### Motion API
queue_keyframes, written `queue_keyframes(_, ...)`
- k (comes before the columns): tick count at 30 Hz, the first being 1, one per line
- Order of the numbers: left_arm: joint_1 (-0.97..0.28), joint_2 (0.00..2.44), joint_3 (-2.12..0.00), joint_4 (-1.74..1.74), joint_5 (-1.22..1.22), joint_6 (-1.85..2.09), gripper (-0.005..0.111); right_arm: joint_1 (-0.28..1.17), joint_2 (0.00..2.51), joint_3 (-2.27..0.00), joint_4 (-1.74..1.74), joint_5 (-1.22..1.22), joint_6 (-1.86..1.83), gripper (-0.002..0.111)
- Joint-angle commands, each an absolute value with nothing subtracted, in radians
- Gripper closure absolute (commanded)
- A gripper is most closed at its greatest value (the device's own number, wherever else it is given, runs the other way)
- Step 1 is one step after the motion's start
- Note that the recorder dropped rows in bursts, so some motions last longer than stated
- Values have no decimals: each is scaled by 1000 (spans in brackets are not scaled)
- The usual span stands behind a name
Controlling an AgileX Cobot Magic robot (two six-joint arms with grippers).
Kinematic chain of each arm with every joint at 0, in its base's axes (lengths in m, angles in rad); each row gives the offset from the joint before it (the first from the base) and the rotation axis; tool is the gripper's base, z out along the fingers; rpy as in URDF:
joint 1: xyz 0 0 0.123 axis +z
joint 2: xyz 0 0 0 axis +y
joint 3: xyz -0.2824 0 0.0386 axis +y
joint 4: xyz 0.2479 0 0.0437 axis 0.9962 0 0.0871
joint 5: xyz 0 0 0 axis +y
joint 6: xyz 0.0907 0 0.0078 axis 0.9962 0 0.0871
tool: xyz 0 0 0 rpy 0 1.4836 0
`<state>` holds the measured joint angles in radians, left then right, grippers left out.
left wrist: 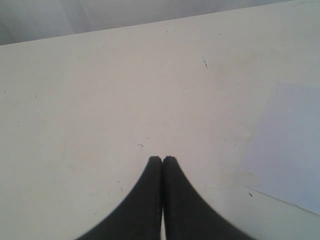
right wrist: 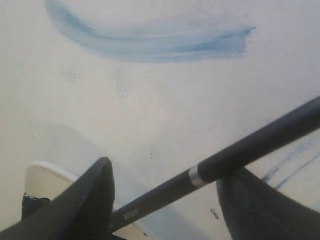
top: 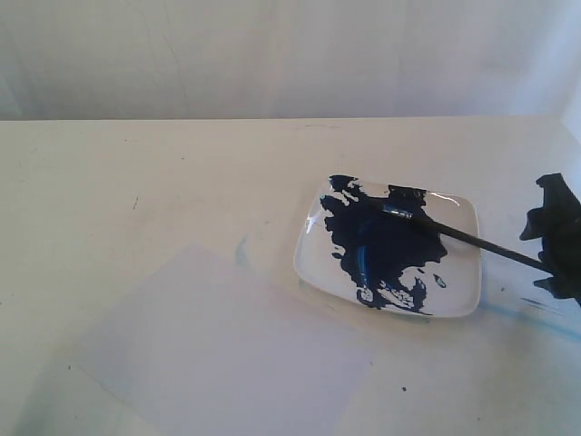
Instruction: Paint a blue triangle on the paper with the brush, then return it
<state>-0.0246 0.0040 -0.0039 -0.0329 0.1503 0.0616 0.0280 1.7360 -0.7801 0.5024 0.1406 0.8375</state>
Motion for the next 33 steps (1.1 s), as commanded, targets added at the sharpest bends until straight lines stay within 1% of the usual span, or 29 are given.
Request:
queue_keyframes(1, -22, 0, 0, -37, 149, 61, 107, 33, 1737, -781, 505, 117, 871, 51)
queue_keyframes(5, -22, 0, 0, -37, 149, 61, 107, 59, 1737, -781, 505, 74, 884, 51)
queue_keyframes(15, -22, 0, 0, -37, 149, 61, 107, 68, 1773, -781, 505, 74, 902, 51)
queue_keyframes(24, -22, 0, 0, -37, 149, 61, 107, 103, 1816, -784, 505, 12, 943, 51)
queue_keyframes(27, -22, 0, 0, -37, 149, 61, 107, 104, 1819, -784, 505, 12, 947, 55)
queue_keyframes(30, -22, 0, 0, -37, 149, 61, 107, 104, 1816, -784, 503, 0, 947, 65)
queue_keyframes(33, -22, 0, 0, -37, 149, 61, 107, 104, 1816, -784, 503, 0, 947, 67)
